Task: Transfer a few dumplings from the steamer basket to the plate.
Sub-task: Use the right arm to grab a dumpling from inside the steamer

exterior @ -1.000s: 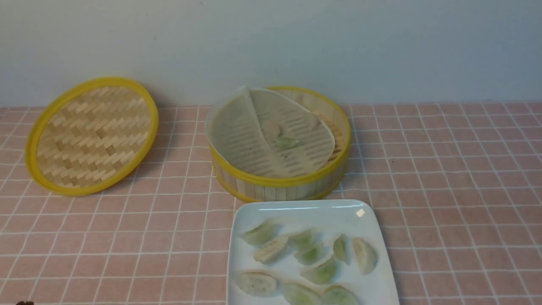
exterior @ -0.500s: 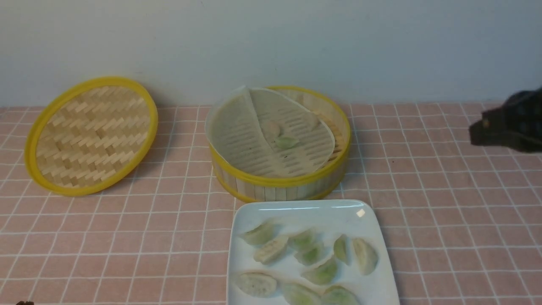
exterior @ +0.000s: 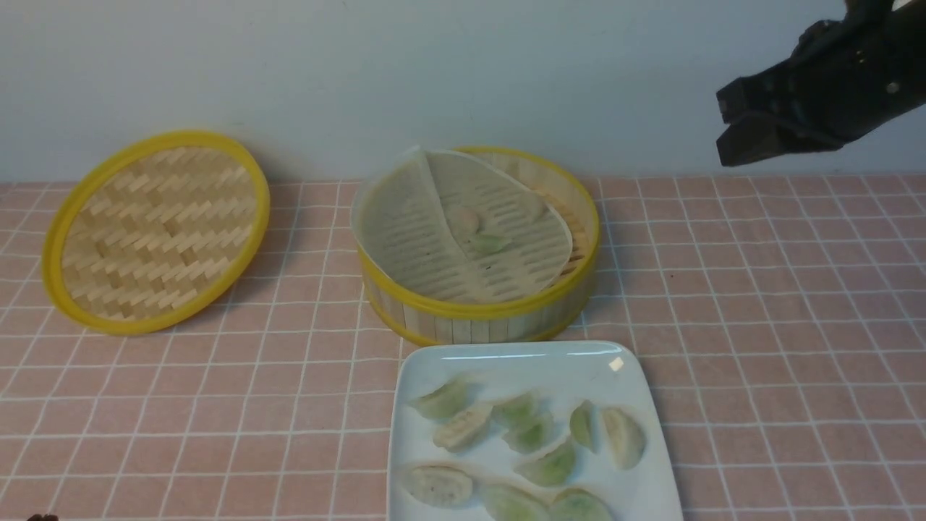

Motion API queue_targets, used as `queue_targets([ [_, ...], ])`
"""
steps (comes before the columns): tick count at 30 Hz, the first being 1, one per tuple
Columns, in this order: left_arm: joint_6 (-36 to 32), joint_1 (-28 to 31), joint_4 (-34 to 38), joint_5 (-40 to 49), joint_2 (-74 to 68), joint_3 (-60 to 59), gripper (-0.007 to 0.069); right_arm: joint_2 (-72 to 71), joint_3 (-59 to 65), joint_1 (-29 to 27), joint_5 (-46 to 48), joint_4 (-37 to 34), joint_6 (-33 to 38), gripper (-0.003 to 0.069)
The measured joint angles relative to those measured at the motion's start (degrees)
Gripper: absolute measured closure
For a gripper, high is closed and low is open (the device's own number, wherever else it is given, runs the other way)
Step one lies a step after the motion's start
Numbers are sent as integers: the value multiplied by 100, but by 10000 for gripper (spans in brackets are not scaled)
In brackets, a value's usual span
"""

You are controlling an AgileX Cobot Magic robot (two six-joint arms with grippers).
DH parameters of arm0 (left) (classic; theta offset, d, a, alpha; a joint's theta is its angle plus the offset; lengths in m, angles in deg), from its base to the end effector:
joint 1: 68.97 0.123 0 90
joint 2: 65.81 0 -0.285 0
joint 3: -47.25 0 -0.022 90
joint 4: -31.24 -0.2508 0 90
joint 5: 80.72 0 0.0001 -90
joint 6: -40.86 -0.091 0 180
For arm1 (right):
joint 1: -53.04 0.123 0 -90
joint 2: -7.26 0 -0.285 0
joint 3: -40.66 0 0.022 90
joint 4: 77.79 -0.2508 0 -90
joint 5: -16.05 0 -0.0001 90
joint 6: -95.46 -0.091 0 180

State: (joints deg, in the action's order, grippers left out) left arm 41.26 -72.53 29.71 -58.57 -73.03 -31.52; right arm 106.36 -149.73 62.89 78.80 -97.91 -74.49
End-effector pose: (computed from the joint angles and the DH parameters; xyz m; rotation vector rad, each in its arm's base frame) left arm 0.0523 -0.0023 0.1699 0.0685 1.8861 -0.0209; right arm 0.3288 0.0854 0.3570 -0.3450 2.5869 0.4640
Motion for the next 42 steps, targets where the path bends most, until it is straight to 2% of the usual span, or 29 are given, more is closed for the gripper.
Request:
queue_targets([
  [12,0,0,0,0,0,0,631,152,-216,0,125,-19,11,669],
  [20,0,0,0,0,0,0,631,1601,-1896,0,630,-327,172,669],
  [29,0,0,0,0,0,0,631,3273,-3499,225,529,-526,302,648],
  [36,0,0,0,0,0,0,631,4293,-4256,727,-13,-133,567,516],
  [38,0,0,0,0,0,0,631,4605,-4439,838,-304,136,588,444],
  [39,0,0,0,0,0,0,631,4631,-4439,843,-304,156,588,438],
  [41,0,0,0,0,0,0,631,4935,-4589,880,-578,369,595,365],
  [42,0,0,0,0,0,0,631,4995,-4612,880,-674,393,595,351],
])
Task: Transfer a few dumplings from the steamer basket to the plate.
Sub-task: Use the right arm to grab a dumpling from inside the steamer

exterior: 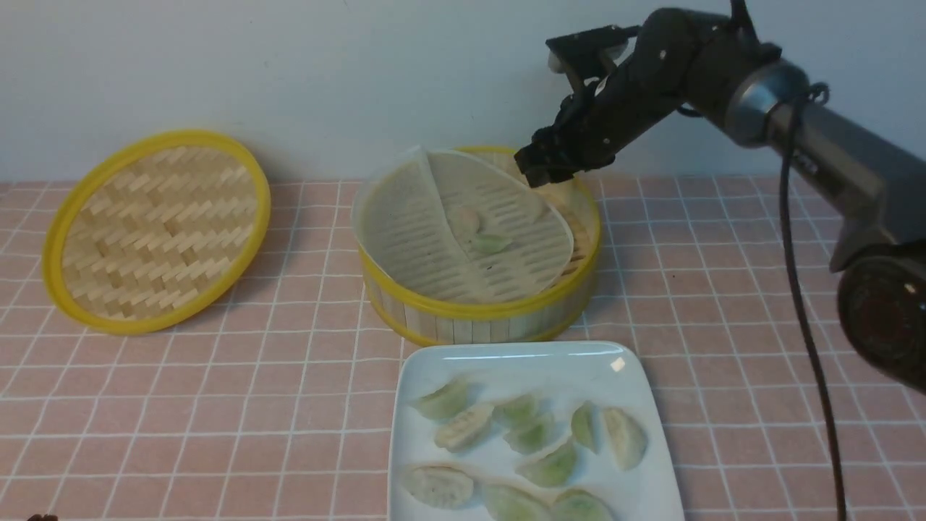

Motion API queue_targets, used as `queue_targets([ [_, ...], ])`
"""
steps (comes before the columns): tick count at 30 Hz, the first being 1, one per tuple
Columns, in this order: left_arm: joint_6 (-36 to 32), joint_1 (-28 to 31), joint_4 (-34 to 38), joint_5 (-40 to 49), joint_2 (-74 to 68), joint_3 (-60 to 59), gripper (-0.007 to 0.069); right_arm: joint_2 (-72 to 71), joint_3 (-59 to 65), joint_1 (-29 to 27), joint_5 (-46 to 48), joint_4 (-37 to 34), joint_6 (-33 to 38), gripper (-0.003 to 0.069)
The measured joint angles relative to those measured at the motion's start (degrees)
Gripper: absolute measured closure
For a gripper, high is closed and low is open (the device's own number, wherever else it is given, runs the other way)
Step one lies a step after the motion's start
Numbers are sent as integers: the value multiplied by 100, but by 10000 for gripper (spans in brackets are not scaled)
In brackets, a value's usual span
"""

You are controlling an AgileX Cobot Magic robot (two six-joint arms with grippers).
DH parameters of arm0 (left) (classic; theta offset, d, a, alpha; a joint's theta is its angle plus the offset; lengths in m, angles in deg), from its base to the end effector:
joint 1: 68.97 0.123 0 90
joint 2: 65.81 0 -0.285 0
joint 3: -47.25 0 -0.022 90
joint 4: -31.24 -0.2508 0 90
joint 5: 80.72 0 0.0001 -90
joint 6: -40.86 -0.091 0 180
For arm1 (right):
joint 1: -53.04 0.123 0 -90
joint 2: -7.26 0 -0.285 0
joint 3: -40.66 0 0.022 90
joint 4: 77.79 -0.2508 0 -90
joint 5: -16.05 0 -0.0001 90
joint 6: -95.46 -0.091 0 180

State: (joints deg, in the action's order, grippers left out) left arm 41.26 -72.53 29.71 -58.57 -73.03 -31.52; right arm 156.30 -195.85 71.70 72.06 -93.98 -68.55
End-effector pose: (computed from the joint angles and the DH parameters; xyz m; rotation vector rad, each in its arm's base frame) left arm 0.0523 -0.0023 0.1699 0.0685 1.8861 -0.0209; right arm 0.5082 0.1938 0.2058 -0.6528 2.4931 0.3780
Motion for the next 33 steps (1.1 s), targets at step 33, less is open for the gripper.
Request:
queue_targets([
  [33,0,0,0,0,0,0,631,233,-60,310,-8,1076,58,461],
])
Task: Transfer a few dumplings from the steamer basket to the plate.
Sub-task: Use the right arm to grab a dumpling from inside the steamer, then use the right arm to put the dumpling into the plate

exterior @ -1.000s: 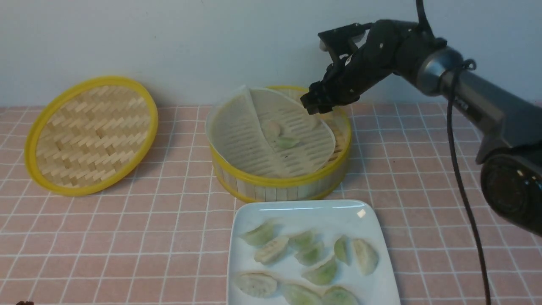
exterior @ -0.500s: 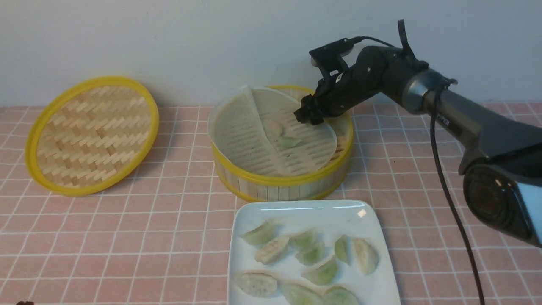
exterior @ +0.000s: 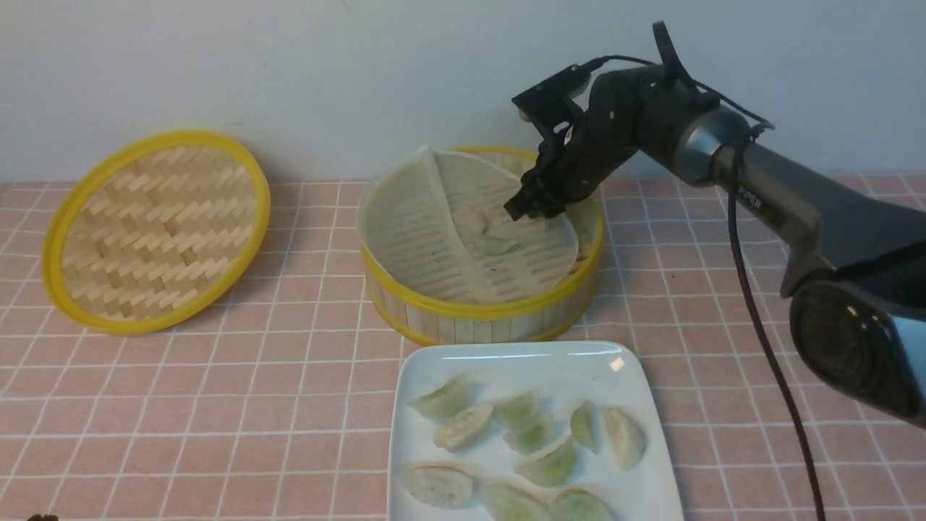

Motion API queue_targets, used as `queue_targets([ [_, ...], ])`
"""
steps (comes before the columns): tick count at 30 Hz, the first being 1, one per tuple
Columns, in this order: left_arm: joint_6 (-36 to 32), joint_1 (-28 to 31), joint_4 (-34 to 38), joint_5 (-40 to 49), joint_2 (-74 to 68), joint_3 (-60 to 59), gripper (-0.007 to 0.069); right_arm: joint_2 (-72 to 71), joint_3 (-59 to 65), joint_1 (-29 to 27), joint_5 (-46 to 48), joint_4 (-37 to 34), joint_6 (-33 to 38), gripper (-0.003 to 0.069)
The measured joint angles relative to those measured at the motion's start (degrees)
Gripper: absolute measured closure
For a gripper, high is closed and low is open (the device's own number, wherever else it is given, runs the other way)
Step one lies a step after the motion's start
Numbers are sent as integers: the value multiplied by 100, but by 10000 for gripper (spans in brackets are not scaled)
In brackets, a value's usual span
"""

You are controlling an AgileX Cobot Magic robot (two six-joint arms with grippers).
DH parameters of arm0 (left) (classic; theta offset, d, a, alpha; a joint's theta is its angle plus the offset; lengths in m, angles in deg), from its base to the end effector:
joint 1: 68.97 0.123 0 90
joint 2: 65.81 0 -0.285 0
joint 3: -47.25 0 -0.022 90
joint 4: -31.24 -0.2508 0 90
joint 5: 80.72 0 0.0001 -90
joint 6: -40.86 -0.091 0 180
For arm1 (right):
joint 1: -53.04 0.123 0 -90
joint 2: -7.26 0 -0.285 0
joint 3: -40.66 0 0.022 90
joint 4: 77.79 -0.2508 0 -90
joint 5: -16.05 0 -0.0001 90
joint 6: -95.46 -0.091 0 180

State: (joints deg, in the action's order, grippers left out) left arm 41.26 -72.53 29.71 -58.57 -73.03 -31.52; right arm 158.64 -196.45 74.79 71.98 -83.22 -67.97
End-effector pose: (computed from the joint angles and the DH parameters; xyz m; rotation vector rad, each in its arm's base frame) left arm 0.0523 -0.0023 0.1699 0.0685 1.8861 -0.0209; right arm 0.5055 0.2094 0.1841 -0.8207 2.4906 0.1529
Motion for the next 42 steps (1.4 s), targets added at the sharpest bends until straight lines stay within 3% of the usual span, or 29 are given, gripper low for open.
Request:
queue_targets([
  [9,0,0,0,0,0,0,631,-1133,0,3,1419,7,-197,468],
  [13,0,0,0,0,0,0,631,-1616,235,3,1560,5,-367,470],
  [22,0,0,0,0,0,0,631,-4043,2632,3,1579,-292,-616,475],
  [27,0,0,0,0,0,0,631,-5581,4845,3,1564,-1026,-616,478],
  [35,0,0,0,0,0,0,631,-6152,7412,3,-19,-2018,-11,481],
  [42,0,0,0,0,0,0,631,-5438,8055,3,-748,-2085,92,484],
])
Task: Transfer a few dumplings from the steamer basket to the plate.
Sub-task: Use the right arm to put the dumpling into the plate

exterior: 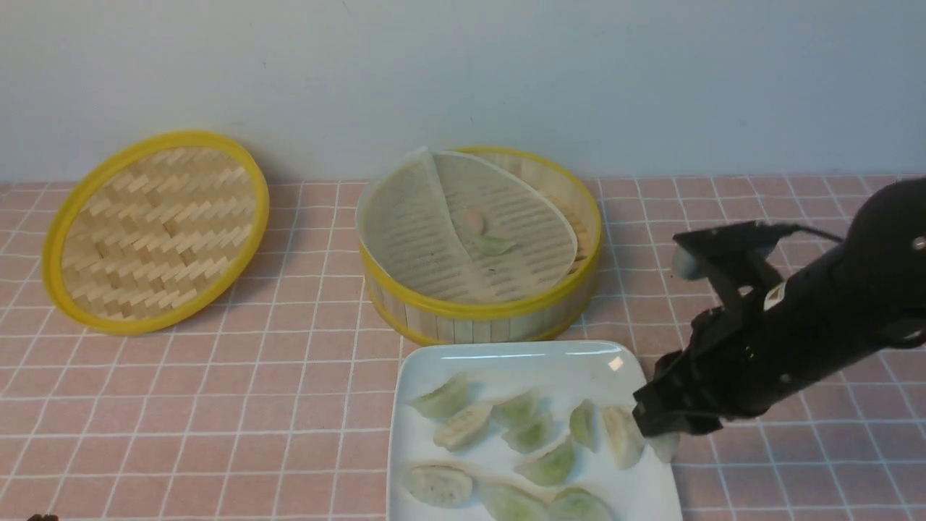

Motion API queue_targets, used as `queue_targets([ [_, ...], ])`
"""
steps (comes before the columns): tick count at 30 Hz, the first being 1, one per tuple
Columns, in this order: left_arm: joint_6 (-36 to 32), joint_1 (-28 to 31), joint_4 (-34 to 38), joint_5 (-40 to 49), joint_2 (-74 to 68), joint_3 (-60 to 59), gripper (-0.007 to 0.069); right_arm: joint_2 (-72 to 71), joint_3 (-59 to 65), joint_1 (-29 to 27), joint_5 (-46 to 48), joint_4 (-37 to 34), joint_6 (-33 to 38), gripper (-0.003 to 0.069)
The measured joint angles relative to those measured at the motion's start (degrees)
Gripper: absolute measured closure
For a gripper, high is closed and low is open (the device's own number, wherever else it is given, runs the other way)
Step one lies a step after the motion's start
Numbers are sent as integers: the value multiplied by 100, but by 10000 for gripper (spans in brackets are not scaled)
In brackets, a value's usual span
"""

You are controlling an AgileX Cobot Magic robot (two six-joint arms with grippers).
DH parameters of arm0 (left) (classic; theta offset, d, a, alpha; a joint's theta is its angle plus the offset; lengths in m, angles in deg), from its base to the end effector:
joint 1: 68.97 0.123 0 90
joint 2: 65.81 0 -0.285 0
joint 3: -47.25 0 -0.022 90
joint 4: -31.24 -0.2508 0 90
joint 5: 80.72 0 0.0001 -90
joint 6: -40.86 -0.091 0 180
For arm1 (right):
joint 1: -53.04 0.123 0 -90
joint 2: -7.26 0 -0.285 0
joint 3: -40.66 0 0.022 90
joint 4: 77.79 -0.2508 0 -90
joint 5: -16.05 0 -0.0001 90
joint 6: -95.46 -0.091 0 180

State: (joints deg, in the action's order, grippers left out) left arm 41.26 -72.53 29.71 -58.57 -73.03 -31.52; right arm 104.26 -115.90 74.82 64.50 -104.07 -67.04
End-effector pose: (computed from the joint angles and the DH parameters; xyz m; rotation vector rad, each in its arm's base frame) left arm 0.0523 -0.0023 0.1699 0.0685 1.8861 -0.0209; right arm 0.2517 0.1331 0.2145 -0.5954 2.8523 0.5578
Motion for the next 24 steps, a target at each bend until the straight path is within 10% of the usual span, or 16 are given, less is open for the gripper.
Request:
queue_targets([
  [14,0,0,0,0,0,0,631,782,-105,0,314,-59,7,176],
  [24,0,0,0,0,0,0,631,-1848,-645,0,1054,494,-701,635],
])
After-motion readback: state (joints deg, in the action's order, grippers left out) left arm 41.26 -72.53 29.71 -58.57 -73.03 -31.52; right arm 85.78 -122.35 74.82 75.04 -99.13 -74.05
